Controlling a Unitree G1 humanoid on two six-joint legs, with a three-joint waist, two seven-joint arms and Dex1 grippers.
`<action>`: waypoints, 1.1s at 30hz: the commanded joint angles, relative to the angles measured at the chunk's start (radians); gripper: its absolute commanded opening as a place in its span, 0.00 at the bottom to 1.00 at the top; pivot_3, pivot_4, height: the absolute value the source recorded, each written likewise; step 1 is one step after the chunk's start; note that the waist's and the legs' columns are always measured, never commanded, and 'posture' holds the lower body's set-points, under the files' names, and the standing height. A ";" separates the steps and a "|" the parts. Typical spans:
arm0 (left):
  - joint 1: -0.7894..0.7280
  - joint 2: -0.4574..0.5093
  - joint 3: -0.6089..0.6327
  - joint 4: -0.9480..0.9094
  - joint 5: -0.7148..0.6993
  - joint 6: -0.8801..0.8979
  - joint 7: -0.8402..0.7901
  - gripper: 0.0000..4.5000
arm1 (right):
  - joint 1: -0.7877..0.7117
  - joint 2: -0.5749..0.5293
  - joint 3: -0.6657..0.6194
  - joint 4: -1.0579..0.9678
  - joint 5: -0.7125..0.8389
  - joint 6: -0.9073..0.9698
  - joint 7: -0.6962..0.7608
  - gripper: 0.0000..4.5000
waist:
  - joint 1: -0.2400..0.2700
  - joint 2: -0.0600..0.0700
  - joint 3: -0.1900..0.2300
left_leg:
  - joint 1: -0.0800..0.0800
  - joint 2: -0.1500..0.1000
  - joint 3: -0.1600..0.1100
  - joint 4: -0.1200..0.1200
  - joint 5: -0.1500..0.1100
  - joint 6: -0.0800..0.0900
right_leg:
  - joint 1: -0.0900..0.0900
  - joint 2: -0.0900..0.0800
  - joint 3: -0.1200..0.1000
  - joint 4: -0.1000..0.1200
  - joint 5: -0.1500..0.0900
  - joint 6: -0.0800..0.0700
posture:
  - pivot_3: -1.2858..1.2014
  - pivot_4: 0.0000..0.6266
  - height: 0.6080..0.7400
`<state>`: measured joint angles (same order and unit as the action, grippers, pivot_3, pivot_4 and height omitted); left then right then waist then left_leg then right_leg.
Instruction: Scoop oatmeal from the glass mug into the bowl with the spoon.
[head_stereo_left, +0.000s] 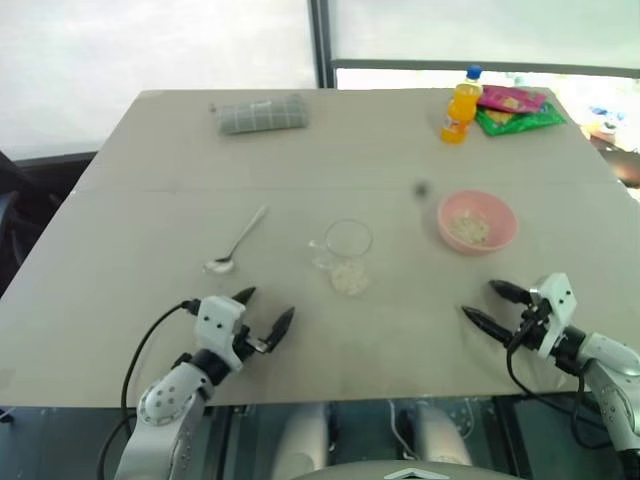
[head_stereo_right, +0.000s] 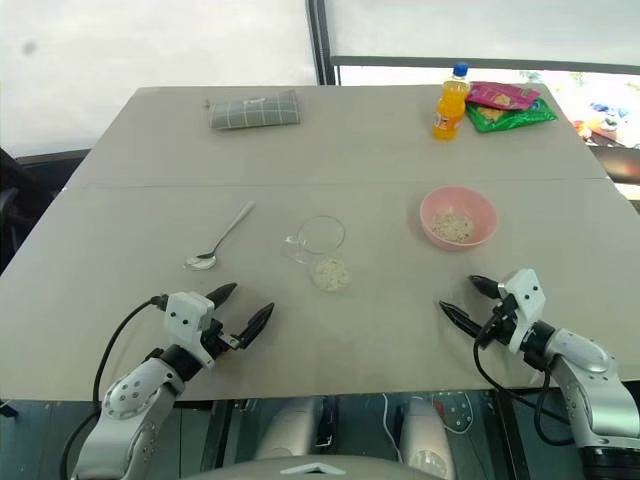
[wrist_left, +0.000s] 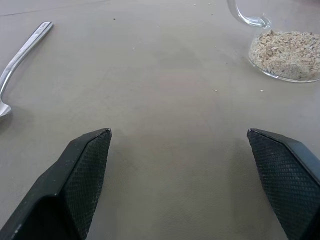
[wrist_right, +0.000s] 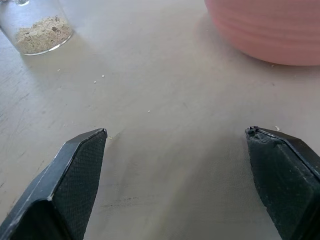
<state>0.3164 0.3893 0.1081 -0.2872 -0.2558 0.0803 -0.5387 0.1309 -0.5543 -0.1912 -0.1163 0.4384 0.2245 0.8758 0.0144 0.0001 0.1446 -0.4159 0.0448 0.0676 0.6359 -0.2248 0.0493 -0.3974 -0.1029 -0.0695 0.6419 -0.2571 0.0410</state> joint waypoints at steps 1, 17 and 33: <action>0.043 -0.011 -0.021 0.025 0.013 0.000 -0.001 1.00 | -0.011 -0.011 -0.004 0.017 -0.009 -0.039 0.019 0.99 | 0.000 0.000 0.000 | 0.000 0.000 0.000 0.000 0.000 0.000 | 0.000 0.000 0.000 0.000 0.000 0.000 | 0.52 0.24 0.83; 0.063 -0.016 -0.011 0.019 -0.003 -0.037 -0.014 1.00 | -0.020 0.004 0.006 0.168 -0.033 -0.167 0.069 0.99 | 0.000 -0.002 0.000 | 0.001 0.000 0.001 0.001 0.000 0.001 | 0.000 0.001 0.001 0.000 0.000 0.000 | 0.52 0.24 0.83; -0.033 0.002 -0.019 -0.139 0.025 0.165 0.090 1.00 | 0.007 -0.045 0.020 0.104 -0.009 -0.203 0.165 0.99 | 0.002 -0.005 0.001 | 0.000 0.000 0.000 0.002 0.000 0.001 | 0.001 0.002 0.000 0.001 0.001 -0.001 | 0.52 0.24 0.83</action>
<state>0.2951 0.3849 0.1015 -0.3614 -0.2313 0.1926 -0.4691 0.1306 -0.5868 -0.1788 0.0258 0.4206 0.0167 1.0192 0.0164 -0.0051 0.1458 -0.4154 0.0452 0.0680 0.6381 -0.2245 0.0502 -0.3963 -0.1007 -0.0690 0.6430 -0.2557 0.0394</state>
